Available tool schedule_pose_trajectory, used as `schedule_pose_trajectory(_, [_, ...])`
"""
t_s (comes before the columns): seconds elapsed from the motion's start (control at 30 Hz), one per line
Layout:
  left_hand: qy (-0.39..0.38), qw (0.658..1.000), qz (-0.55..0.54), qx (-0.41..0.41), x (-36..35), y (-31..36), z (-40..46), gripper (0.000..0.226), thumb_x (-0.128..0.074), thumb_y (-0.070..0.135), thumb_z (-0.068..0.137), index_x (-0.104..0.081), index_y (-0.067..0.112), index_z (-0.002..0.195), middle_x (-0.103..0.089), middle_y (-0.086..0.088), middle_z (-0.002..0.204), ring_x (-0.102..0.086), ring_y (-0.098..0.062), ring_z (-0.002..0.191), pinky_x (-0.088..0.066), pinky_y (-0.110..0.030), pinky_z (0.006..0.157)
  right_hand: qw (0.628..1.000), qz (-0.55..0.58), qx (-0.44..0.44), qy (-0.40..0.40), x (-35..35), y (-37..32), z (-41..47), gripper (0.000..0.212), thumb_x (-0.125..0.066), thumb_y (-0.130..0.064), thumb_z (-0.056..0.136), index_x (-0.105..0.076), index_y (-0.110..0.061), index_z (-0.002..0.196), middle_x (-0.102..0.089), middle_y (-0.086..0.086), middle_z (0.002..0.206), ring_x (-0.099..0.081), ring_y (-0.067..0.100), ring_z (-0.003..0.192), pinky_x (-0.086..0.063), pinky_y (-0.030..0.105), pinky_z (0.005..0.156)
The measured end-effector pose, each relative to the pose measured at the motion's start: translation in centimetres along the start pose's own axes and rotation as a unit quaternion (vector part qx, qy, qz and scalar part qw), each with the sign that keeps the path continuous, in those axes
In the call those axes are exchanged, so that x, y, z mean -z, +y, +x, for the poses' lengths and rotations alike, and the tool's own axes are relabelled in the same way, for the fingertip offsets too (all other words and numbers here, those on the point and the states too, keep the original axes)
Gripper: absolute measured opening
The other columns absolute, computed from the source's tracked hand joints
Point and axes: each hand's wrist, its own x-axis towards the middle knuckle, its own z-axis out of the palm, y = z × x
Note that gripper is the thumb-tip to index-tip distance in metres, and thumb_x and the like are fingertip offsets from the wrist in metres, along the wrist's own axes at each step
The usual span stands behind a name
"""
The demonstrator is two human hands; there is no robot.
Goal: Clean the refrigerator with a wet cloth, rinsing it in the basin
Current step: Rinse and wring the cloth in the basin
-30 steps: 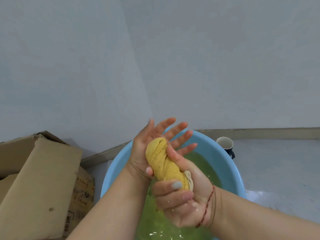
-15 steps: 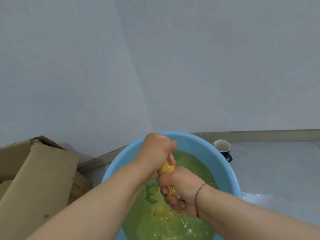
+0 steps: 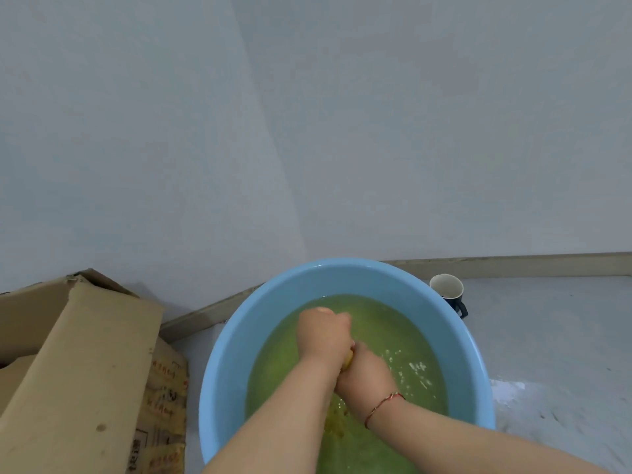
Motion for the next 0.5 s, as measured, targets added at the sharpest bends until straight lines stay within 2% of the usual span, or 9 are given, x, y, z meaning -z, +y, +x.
schedule_pose_trajectory(0.13, [0.052, 0.992, -0.078, 0.08, -0.3, 0.0, 0.2, 0.012, -0.055, 0.001, 0.072, -0.047, 0.006, 0.065, -0.056, -0.018, 0.056, -0.049, -0.015, 0.031, -0.039, -0.03, 0.052, 1.0, -0.017, 0.012, -0.004, 0.2, 0.1, 0.3, 0.043, -0.05, -0.027, 0.087, -0.042, -0.022, 0.129, -0.066, 0.0, 0.093, -0.056, 0.017, 0.073, -0.041, 0.024, 0.056])
schedule_pose_trajectory(0.2, [0.074, 0.984, -0.117, 0.11, -0.3, 0.3, 0.1, 0.005, -0.054, 0.002, 0.072, -0.052, 0.004, 0.068, -0.059, -0.014, 0.053, -0.05, -0.021, 0.039, -0.041, -0.029, 0.053, 0.999, -0.048, 0.019, 0.003, 0.3, 0.0, 0.6, 0.039, -0.047, -0.027, 0.088, -0.041, -0.022, 0.126, -0.067, 0.003, 0.097, -0.055, 0.019, 0.072, -0.039, 0.025, 0.053])
schedule_pose_trajectory(0.27, [0.083, 0.974, -0.161, 0.136, -0.2, 0.6, 0.1, 0.007, -0.055, 0.003, 0.075, -0.055, 0.003, 0.068, -0.06, -0.012, 0.052, -0.051, -0.024, 0.047, -0.043, -0.029, 0.055, 0.997, -0.07, 0.028, 0.011, 0.5, -0.1, 0.7, 0.033, -0.046, -0.025, 0.088, -0.04, -0.022, 0.121, -0.065, 0.001, 0.087, -0.054, 0.02, 0.07, -0.034, 0.025, 0.046])
schedule_pose_trajectory(0.33, [0.081, 0.963, -0.204, 0.154, 0.0, 1.2, 0.1, 0.012, -0.056, 0.006, 0.077, -0.057, 0.003, 0.065, -0.06, -0.009, 0.053, -0.051, -0.025, 0.052, -0.046, -0.03, 0.058, 0.996, -0.081, 0.04, 0.022, 0.8, -0.4, 0.7, 0.023, -0.047, -0.023, 0.087, -0.037, -0.021, 0.108, -0.054, -0.004, 0.073, -0.053, 0.022, 0.068, -0.03, 0.025, 0.043])
schedule_pose_trajectory(0.4, [0.067, 0.953, -0.244, 0.167, 0.6, 2.1, 0.5, 0.019, -0.058, 0.007, 0.077, -0.055, 0.006, 0.058, -0.059, -0.006, 0.054, -0.052, -0.024, 0.056, -0.047, -0.032, 0.063, 0.995, -0.078, 0.05, 0.047, 1.4, -0.9, 0.7, 0.025, -0.053, -0.023, 0.083, -0.032, -0.02, 0.096, -0.047, -0.006, 0.067, -0.052, 0.022, 0.066, -0.029, 0.025, 0.043])
schedule_pose_trajectory(0.5, [-0.01, 0.943, -0.29, 0.161, 2.2, 3.3, 0.5, 0.024, -0.067, 0.02, 0.083, -0.054, 0.01, 0.066, -0.053, -0.006, 0.062, -0.052, -0.022, 0.059, -0.046, -0.03, 0.063, 0.994, -0.001, 0.064, 0.09, 2.7, -1.8, 1.3, 0.039, -0.067, -0.021, 0.072, -0.031, -0.021, 0.087, -0.048, -0.003, 0.08, -0.049, 0.014, 0.062, -0.031, 0.024, 0.045])
